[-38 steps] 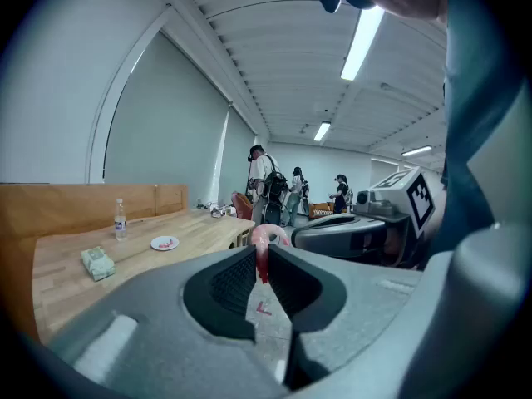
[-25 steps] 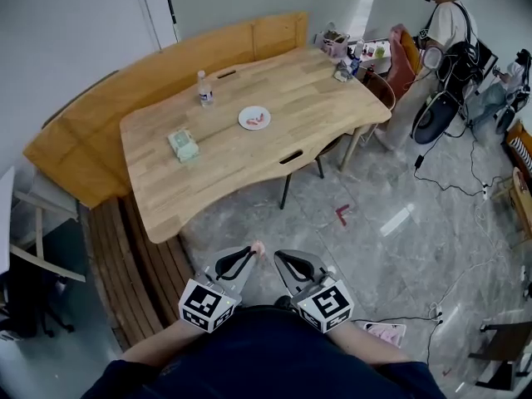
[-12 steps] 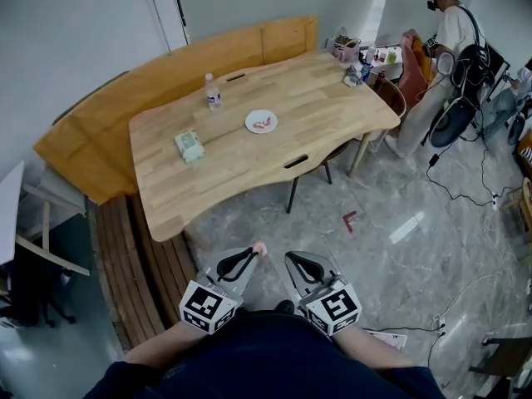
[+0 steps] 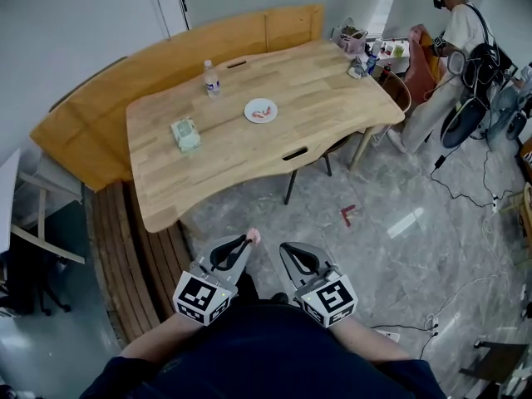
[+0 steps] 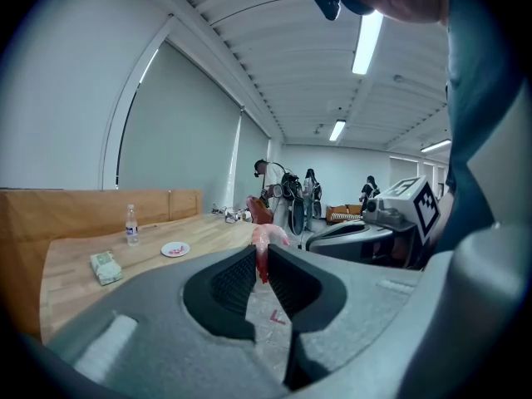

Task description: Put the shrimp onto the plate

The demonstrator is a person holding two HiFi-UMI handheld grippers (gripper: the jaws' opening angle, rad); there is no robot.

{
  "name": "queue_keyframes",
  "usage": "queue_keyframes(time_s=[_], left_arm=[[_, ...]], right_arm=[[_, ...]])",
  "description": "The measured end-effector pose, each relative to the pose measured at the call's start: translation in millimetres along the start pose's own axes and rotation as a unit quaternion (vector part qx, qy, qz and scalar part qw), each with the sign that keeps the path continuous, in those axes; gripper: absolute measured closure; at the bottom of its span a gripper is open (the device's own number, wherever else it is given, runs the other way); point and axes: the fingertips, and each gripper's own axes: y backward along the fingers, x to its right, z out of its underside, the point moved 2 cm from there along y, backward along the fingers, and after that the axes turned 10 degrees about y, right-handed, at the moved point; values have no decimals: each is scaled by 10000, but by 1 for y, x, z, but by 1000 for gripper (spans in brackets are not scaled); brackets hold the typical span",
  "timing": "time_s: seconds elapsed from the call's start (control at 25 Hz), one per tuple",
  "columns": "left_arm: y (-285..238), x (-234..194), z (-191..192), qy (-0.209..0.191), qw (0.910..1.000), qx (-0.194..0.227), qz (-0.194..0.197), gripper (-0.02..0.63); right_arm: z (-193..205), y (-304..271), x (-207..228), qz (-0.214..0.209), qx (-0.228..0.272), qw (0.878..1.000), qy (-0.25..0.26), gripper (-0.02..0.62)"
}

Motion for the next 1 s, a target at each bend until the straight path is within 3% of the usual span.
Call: queue_keyframes(time_s=[0.4, 1.0], left_arm=[[-53, -76, -27, -172, 9995, -4, 279, 558], [-111, -185, -67, -382, 9963, -84, 761, 558]], right_arm=[[-14, -72, 41, 210, -211, 9996, 19, 586], [-40, -170, 97, 941, -308, 9950, -106, 586]])
